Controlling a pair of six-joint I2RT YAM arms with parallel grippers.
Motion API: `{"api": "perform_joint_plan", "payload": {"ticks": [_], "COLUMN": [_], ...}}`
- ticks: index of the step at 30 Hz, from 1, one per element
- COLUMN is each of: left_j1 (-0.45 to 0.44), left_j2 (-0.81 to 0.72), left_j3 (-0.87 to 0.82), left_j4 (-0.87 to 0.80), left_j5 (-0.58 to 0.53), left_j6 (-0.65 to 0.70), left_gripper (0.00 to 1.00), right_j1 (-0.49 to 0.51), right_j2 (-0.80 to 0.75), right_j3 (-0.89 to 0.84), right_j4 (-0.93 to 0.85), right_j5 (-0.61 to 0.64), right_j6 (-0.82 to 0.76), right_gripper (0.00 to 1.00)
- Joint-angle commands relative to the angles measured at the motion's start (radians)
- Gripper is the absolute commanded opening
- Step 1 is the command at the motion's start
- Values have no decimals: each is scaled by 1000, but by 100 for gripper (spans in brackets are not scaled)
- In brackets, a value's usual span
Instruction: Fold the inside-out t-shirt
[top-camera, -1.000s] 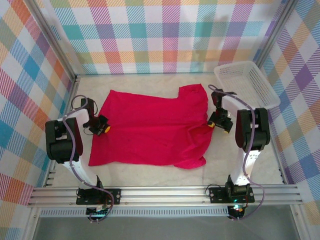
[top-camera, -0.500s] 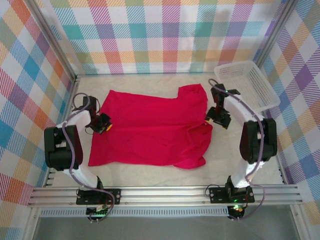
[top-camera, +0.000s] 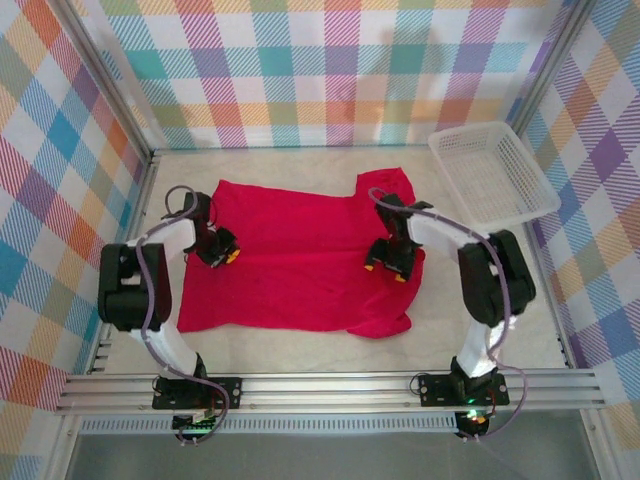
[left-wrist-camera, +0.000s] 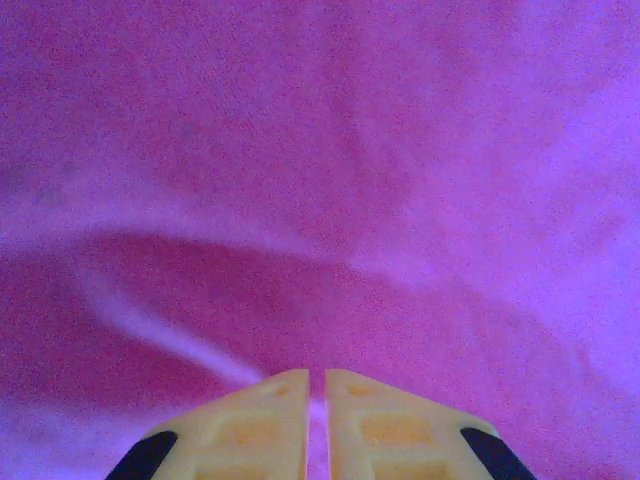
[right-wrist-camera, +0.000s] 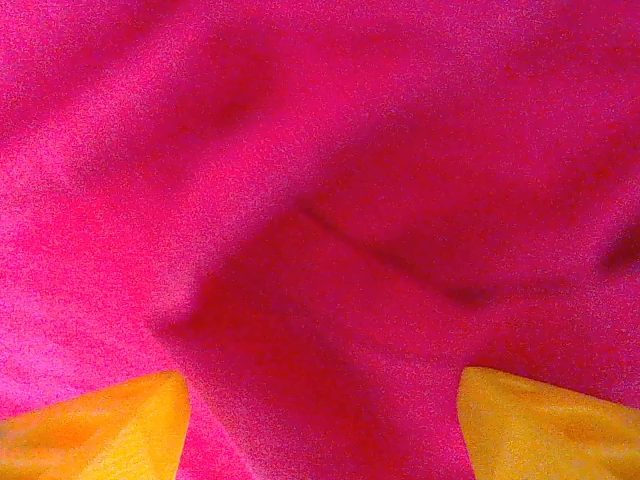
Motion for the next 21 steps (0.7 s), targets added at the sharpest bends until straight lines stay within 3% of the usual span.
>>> {"api": "perform_joint_plan", "payload": {"ticks": [1,6,10,12,15,18,21], "left_j1": [0,-2,-10,-14,-13,-1,38], "left_j2": [133,364,527,544,431,231,35], "left_j3": [109,366,635,713,680,527,337], "left_j4": [46,11,-58,-93,-120,-131,-119], "left_j5": [16,-27,-27,-17,-82,-196,-245], "left_j6": [-38,-60,-48,-37,-10,5,6], "left_gripper": [12,11,10,11,15,22,31], "right_j1": [-35,-101,-136,-141,-134,-99,-40], "right_j2": [122,377,597,695,764,641,420], "right_j3": [145,475,870,1108,1394,1305,987], "right_j4": [27,-57,-183,-304,-449,-431,-279], "right_j5": [33,99,110,113,72,50,59], "right_j6": [-30,-78,-131,-157,-189,-209,-215], "right_gripper": [71,70,70,70,71,75,76]}}
